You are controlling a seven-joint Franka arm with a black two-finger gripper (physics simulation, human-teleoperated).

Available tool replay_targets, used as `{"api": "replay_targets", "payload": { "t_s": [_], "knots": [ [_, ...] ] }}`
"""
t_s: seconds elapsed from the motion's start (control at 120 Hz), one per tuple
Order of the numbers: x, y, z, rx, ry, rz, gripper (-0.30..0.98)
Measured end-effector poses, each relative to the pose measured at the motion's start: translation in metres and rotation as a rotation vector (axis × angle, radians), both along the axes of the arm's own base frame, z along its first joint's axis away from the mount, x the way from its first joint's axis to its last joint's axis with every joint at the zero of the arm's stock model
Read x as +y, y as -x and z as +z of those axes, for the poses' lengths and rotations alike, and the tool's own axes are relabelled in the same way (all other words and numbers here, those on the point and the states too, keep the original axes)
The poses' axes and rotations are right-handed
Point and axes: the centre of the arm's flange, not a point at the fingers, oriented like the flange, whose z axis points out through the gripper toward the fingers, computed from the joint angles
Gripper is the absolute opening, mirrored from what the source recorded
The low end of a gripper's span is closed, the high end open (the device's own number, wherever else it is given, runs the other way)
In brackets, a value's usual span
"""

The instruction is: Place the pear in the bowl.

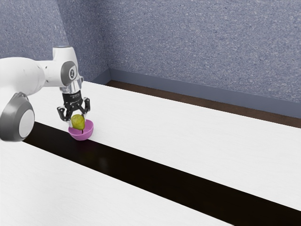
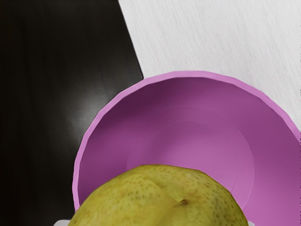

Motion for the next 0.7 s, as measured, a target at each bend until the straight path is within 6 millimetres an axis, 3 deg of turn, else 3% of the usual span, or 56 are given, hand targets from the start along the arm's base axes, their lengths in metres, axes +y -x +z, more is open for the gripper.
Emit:
{"api": "replay_targets", "payload": {
  "t_s": [0.192,0.417,0.625,0.7],
  "knots": [
    [-0.002,-0.001,0.001,-0.007,0.003,-0.007,0.55],
    [-0.015,-0.006,0.008,-0.018,0.001,-0.031,0.63],
    [-0.051,-0.012,0.051,-0.066,-0.001,-0.092,0.65],
    [-0.075,-0.010,0.088,-0.098,0.017,-0.148,0.66]
  ]
}}
